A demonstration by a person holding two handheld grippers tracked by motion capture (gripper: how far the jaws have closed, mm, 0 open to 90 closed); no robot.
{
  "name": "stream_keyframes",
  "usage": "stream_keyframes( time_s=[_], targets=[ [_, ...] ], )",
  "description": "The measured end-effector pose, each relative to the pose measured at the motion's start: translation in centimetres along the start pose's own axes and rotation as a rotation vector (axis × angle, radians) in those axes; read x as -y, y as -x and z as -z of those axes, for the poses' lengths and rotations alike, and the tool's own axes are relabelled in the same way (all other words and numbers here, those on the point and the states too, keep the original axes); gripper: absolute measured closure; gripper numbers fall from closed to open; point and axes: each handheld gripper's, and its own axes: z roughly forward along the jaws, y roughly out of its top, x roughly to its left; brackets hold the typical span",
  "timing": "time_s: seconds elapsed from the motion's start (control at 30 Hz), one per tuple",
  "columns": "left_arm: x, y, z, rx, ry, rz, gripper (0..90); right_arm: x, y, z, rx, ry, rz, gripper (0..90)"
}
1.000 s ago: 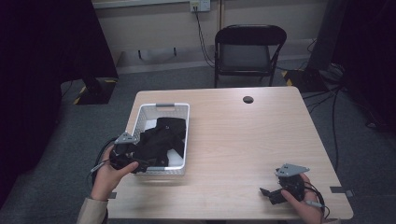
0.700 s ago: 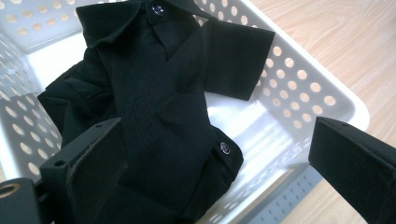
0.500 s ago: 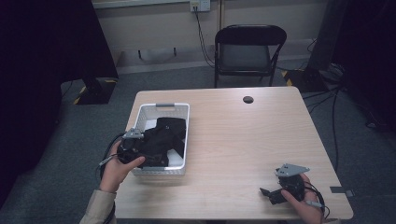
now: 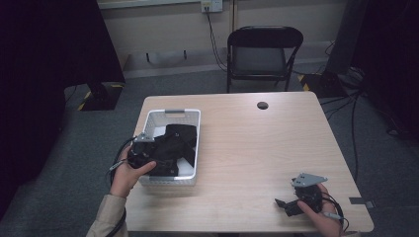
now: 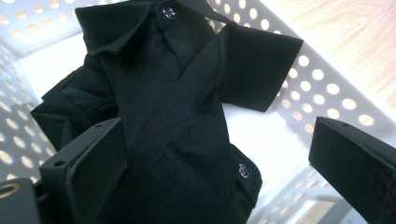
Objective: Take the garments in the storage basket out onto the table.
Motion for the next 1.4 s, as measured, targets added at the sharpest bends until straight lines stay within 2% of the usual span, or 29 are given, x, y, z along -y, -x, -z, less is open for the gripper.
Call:
stream_keyframes(
  time_s=[0.4,0.8,0.97,1.03,1.4],
  targets=[
    [-0.7,-0.6,-1.2,-0.004,-0.019,-0.001,4.0,0.0,0.0,0.0,0.000,0.000,0.000,0.0],
    [-1.8,-1.1,-3.0,-0.013,-0.074,-0.014,3.8,0.0,0.0,0.0,0.000,0.000,0.000,0.0],
    [-1.8,-1.5,-3.6,-0.014,-0.072,0.001,3.9,0.0,0.0,0.0,0.000,0.000,0.000,0.0],
    [-1.9,-1.7,-3.8,-0.016,-0.089,0.018,4.1,0.0,0.0,0.0,0.000,0.000,0.000,0.0],
    [-2.9,-1.8,-4.9,-0.025,-0.122,-0.003,4.0,0.0,0.0,0.0,0.000,0.000,0.000,0.0]
  ],
)
